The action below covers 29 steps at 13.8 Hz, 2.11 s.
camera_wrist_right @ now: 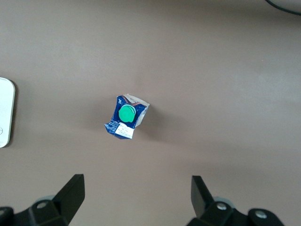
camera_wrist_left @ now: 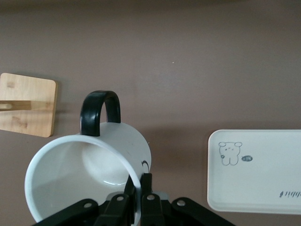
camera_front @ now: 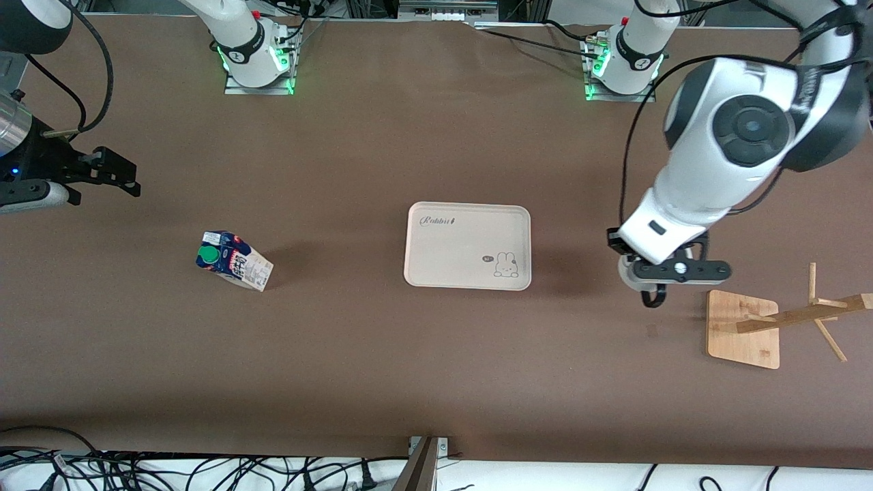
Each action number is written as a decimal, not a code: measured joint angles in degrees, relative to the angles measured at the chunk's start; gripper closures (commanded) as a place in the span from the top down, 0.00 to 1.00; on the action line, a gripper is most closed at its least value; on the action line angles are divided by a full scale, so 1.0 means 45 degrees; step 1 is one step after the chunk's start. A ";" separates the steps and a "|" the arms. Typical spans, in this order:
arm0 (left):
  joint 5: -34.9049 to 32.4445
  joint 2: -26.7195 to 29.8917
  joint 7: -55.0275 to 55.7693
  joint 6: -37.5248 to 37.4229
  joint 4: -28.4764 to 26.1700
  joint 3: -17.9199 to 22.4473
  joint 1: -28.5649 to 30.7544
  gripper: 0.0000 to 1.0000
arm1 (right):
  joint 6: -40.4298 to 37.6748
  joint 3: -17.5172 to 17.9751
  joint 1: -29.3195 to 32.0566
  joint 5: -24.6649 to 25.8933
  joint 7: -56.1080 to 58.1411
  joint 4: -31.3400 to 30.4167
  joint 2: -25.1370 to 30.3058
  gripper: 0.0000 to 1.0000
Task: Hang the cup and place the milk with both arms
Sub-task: 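Lift the white mug with the left gripper toward the wooden stand, then move the mug around the stand, aligning its handle with a peg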
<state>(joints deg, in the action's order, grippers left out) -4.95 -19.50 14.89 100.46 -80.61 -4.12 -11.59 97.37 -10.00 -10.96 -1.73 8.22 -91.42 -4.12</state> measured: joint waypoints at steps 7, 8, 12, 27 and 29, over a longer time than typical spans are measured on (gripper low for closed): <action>0.0965 0.0157 -0.2302 -0.0442 -0.0016 -0.0001 0.1808 0.00 | 0.0000 0.0000 0.0000 0.0000 -0.0005 0.0001 -0.0001 1.00; 0.0965 0.0157 -0.2311 -0.0449 -0.0016 -0.0003 0.1813 0.00 | 0.0000 0.0000 0.0000 0.0000 -0.0006 0.0001 -0.0001 1.00; 0.0965 0.0157 -0.2344 -0.0458 -0.0016 -0.0059 0.1839 0.00 | 0.0000 0.0000 0.0000 0.0000 -0.0008 0.0001 -0.0002 1.00; 0.1332 0.1339 -0.2433 -0.2235 -0.0025 -0.0050 0.3059 0.00 | 0.0001 -0.0001 0.0002 0.0000 -0.0019 0.0002 -0.0003 1.00; 0.1569 0.1278 -0.2634 -0.2235 -0.0085 -0.0042 0.3560 0.00 | 0.0001 -0.0001 0.0002 0.0000 -0.0019 0.0002 -0.0003 1.00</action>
<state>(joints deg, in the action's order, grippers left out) 2.11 -13.75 3.04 90.41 -80.99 -4.31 4.43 97.37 -10.01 -10.96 -1.72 8.13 -91.41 -4.14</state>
